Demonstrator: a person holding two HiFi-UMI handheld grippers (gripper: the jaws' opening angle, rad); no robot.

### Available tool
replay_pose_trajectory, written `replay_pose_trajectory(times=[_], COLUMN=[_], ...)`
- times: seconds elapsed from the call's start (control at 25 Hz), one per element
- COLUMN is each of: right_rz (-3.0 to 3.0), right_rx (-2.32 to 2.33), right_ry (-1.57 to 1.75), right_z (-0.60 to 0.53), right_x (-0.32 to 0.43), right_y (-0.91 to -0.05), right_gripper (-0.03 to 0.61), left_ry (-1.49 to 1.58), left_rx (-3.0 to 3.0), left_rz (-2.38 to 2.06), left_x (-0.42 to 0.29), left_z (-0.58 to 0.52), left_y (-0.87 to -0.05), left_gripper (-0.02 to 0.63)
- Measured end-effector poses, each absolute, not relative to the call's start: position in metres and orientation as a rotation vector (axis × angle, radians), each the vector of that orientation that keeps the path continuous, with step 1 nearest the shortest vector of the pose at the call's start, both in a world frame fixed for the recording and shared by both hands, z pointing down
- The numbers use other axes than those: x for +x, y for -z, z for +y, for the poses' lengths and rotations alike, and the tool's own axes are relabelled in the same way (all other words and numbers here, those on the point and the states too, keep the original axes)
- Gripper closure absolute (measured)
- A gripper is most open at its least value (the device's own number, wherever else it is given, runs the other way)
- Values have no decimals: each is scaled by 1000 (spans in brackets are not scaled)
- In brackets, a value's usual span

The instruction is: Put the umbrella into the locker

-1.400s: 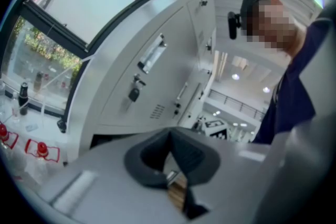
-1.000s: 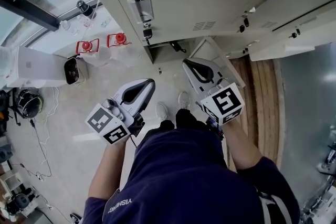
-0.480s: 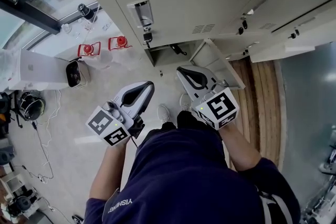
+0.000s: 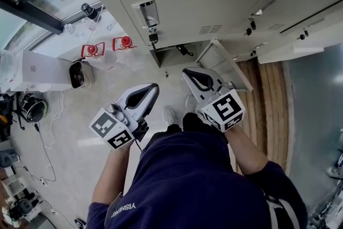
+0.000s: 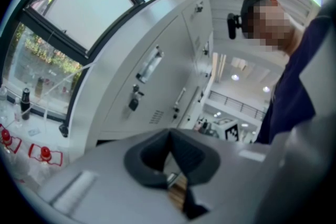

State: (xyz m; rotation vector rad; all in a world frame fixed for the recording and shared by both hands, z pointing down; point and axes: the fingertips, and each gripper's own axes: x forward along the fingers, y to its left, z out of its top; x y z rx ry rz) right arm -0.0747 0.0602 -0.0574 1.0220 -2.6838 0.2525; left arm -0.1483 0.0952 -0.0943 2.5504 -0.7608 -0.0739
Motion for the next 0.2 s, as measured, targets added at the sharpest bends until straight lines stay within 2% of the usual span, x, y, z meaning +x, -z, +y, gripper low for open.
replay_pose_trajectory(times=[0.2], right_rz=[-2679], right_rx=[1011], right_ry=[-262], right_z=[59], right_x=[-78], right_y=[51], right_gripper=[572], left_ry=[72], left_rx=[2548], left_rz=[-766], left_x=[-152], left_z=[93], left_y=[90], left_gripper=[612])
